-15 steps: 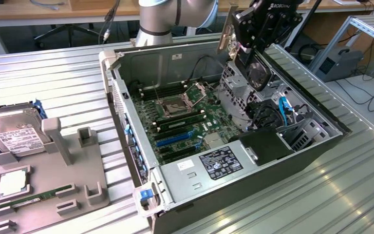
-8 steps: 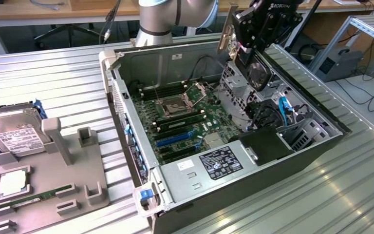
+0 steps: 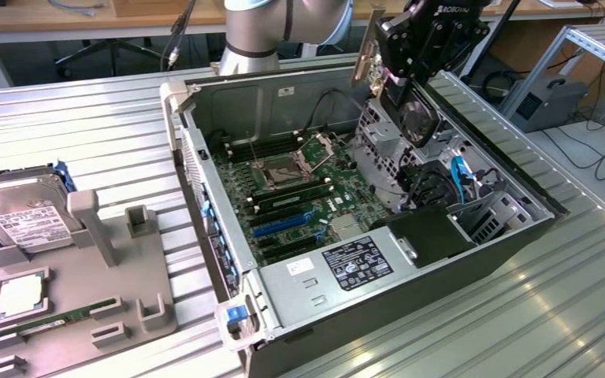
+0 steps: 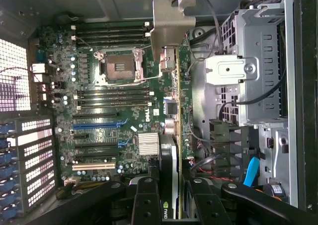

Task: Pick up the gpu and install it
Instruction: 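Insert the gpu into the slot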

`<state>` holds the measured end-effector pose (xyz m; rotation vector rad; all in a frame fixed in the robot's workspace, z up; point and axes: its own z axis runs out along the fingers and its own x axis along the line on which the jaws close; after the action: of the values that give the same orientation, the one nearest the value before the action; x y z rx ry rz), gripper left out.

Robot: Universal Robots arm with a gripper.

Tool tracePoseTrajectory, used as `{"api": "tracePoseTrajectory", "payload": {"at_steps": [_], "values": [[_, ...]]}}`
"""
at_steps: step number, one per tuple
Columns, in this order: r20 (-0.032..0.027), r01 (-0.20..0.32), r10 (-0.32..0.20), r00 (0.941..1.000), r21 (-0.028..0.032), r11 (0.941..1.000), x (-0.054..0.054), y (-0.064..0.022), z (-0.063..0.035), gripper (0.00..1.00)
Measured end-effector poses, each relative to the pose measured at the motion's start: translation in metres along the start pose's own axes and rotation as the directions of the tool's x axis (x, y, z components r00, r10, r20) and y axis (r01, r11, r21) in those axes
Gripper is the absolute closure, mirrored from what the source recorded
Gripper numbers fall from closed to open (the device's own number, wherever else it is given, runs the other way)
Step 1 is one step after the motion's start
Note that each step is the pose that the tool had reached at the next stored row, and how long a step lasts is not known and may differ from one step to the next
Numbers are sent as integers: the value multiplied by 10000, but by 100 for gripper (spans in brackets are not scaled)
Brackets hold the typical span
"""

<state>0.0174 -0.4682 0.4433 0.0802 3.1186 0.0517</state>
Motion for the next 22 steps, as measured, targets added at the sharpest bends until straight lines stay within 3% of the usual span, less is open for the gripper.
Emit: {"api": "tracePoseTrajectory", "payload": {"at_steps": [2,4,6,8,12,16,18,20,22], "values": [[-4,115,-115,9999,-2,9999,0,0,0,73],[-26,792,-792,9969,-18,9969,0,0,0,73],[-38,1157,-1157,9933,-26,9933,0,0,0,73],[-58,1819,-1819,9833,-43,9833,0,0,0,73],[-81,2611,-2611,9653,-66,9653,0,0,0,73],[-102,3357,-3358,9419,-89,9419,0,0,0,73],[-113,3796,-3797,9251,-105,9251,0,0,0,73],[-125,4322,-4323,9016,-123,9017,0,0,0,73],[-133,4687,-4689,8832,-137,8832,0,0,0,73]]}}
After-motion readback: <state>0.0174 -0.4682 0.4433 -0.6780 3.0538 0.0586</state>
